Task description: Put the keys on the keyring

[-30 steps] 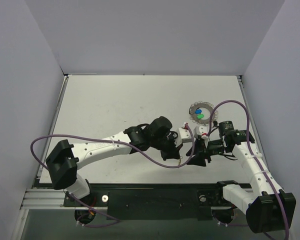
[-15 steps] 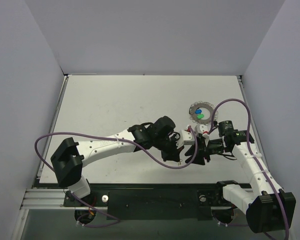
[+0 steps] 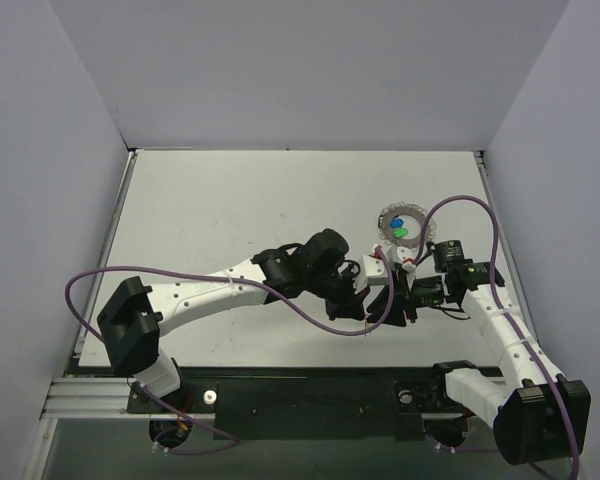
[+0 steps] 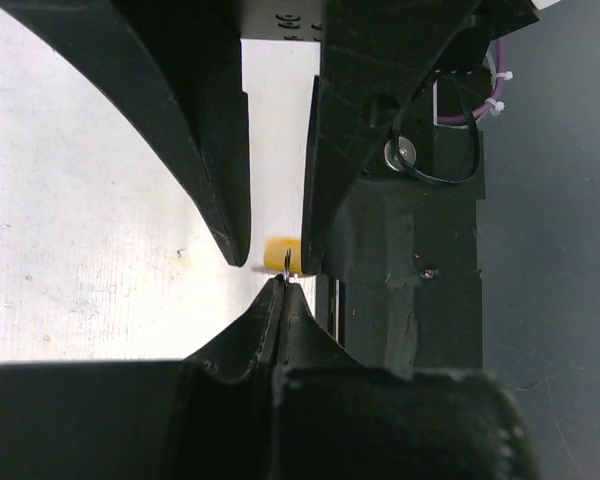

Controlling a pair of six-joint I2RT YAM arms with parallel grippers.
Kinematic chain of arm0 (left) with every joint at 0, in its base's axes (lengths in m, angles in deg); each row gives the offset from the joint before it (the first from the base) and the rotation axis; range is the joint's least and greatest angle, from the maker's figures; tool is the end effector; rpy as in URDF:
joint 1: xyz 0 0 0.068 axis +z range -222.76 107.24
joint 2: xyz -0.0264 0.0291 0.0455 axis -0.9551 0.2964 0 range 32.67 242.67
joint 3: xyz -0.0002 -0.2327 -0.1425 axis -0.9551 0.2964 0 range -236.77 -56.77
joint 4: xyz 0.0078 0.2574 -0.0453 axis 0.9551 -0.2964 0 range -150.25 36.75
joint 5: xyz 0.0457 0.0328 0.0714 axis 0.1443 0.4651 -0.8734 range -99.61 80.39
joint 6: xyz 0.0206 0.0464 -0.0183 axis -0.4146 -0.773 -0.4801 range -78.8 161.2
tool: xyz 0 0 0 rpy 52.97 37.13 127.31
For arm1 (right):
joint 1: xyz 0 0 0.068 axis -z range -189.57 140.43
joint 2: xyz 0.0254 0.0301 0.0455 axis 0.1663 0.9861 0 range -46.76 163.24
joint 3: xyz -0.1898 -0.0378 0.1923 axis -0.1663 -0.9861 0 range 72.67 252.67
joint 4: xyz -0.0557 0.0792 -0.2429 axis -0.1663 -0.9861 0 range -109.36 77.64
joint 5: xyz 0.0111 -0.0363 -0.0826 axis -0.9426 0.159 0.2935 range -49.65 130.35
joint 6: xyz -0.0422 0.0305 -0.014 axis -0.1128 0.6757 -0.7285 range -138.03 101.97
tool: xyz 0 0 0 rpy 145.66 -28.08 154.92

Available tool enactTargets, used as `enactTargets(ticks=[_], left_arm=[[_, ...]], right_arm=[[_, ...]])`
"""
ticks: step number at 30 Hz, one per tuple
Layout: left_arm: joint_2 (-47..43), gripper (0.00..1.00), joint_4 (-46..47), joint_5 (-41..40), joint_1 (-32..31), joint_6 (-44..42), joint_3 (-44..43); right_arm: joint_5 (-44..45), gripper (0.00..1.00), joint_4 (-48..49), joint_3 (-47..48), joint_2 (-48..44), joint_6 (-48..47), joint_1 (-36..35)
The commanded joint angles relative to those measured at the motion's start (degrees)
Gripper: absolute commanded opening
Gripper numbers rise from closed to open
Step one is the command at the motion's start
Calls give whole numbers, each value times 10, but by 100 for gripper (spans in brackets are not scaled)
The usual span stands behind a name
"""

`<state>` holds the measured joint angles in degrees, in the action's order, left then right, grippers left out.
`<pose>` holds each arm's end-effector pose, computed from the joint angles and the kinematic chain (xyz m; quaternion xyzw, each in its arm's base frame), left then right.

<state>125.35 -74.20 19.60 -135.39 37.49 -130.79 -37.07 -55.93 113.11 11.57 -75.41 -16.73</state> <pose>0.1522 -0.3318 0.2887 0.5689 0.6743 -0.4012 0.2464 0.1664 0.0558 0.2483 -0.5341 0.5572 0.4672 0.4314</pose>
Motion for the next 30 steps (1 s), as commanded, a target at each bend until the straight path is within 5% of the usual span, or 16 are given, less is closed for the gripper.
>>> enactTargets(ticks=[1,12,21,27,30], left_arm=[[-7,0,34,15,1,5,-6],[-5,0,38,15,1,5,-6],[-30,0,85,-24,11,29,21],[-87,31,152,-47,22,63,84],[-106,36,162,-51,26,69,106]], right_arm=[[-33,25,10,-3,4,16,-5],[-40,0,38,-4,4,56,-5],[-30,0,44,5,1,87,-4],[-27,0,45,8,3,94,-1],[-27,0,46,9,3,97,0]])
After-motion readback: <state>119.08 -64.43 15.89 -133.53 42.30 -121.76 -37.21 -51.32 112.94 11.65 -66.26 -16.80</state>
